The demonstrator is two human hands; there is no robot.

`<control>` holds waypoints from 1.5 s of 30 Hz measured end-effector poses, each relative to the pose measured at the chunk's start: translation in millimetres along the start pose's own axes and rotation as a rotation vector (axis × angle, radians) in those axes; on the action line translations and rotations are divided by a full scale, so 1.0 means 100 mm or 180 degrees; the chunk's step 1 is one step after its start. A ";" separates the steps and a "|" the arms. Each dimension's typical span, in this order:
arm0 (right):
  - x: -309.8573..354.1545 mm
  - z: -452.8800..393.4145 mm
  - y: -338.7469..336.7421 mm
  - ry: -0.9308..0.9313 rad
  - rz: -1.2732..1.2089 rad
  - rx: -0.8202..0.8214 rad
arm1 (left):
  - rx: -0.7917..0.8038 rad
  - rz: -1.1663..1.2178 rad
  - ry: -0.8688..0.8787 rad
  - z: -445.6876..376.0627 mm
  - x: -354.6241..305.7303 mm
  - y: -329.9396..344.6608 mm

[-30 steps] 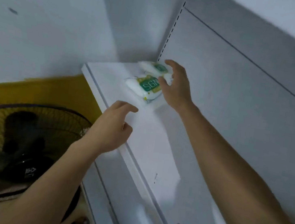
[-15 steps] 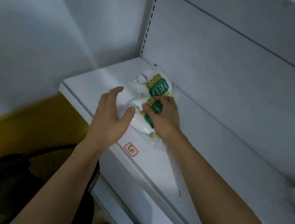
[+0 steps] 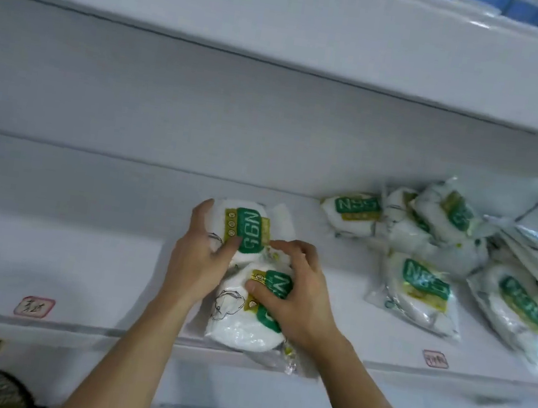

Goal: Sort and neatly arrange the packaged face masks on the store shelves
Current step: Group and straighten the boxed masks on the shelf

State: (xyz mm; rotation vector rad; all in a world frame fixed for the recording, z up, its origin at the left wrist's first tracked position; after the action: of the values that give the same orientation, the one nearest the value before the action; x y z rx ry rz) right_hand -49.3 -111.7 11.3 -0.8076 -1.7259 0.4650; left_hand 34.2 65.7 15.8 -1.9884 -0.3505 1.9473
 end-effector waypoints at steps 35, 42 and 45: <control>-1.86 0.78 -2.43 0.1286 0.1650 -0.0953 | -0.0087 -0.2471 0.0784 0.52 -0.48 1.59; -1.71 0.09 -2.51 0.1480 0.0598 -0.0849 | -0.0136 -0.2107 0.1071 0.57 -0.55 1.49; -1.86 -0.14 -2.78 0.1193 0.0835 -0.1104 | 0.0007 -0.1877 0.1542 0.65 -0.60 1.48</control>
State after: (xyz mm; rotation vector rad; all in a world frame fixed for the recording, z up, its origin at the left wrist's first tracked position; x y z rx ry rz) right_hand -87.0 -438.3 75.1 -1.2931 -1.3713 0.1695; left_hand -41.4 -88.9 10.6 -1.9762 -0.7020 1.0764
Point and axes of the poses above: each hand's wrist, its own z-axis away from the middle knuckle, its own y-axis out of the palm, x = y × z, the point moved 2 cm from there along -z, towards the middle knuckle, and after that the axes turned 5 degrees about -y, right-handed, at the moved point
